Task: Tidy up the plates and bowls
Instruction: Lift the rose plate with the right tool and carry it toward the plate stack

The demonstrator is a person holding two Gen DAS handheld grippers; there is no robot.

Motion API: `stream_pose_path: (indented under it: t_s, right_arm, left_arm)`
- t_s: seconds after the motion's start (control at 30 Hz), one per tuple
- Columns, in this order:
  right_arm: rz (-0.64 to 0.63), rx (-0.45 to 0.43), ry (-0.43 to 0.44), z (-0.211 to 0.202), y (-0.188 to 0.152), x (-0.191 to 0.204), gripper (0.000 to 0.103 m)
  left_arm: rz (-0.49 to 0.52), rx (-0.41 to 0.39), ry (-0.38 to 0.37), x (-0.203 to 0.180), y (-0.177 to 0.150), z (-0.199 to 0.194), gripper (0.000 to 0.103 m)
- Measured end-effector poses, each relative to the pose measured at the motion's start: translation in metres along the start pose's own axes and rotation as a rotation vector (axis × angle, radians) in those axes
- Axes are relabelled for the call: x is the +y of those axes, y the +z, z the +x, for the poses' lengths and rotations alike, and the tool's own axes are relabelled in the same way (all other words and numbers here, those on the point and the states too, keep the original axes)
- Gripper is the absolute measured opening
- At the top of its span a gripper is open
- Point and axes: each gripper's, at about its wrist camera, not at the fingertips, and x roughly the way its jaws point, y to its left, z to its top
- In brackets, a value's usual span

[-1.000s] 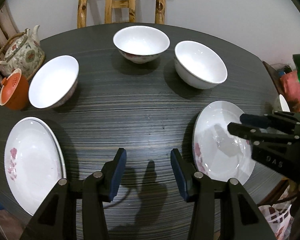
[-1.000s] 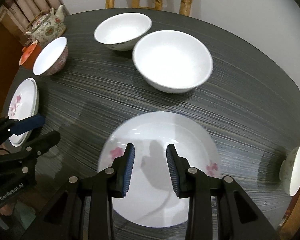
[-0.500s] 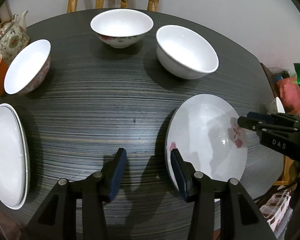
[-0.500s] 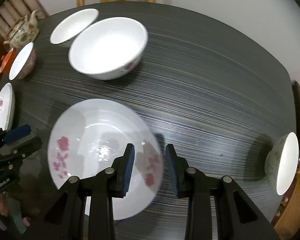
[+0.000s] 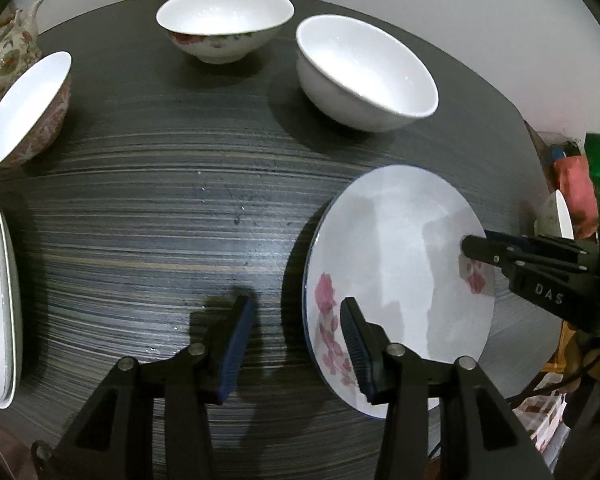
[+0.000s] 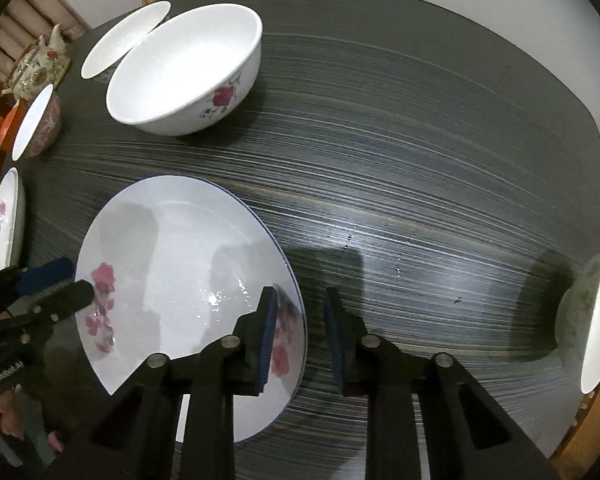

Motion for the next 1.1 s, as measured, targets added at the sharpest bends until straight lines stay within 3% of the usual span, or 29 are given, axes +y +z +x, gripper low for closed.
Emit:
stream_pose_path:
  t_s: [0.07, 0.17, 0.27, 0.73, 1.1]
  right_arm:
    - [0.006, -0.005, 0.014, 0.002, 0.0, 0.004, 0.016]
    - [0.014, -0.014, 0.015, 0.002, -0.002, 0.006, 0.014]
    - [0.02, -0.023, 0.018, 0.0, -0.003, 0.01, 0.014]
    - [0.027, -0.044, 0.016, 0.002, -0.005, 0.037, 0.014]
    - [-0.036, -0.049, 0.062, 0.01, 0.003, 0.106, 0.015]
  left_arm:
    - [-0.008, 0.023, -0.016, 0.0, 0.001, 0.005, 0.022]
    - [-0.017, 0.024, -0.024, -0.001, 0.0, 0.011, 0.021]
    - [0.006, 0.021, -0.035, -0.005, -0.001, 0.012, 0.011]
    - [0.001, -0.011, -0.006, 0.026, 0.006, -0.001, 0.011]
    - [-0.013, -0.032, 0.011, 0.086, 0.006, -0.019, 0.012]
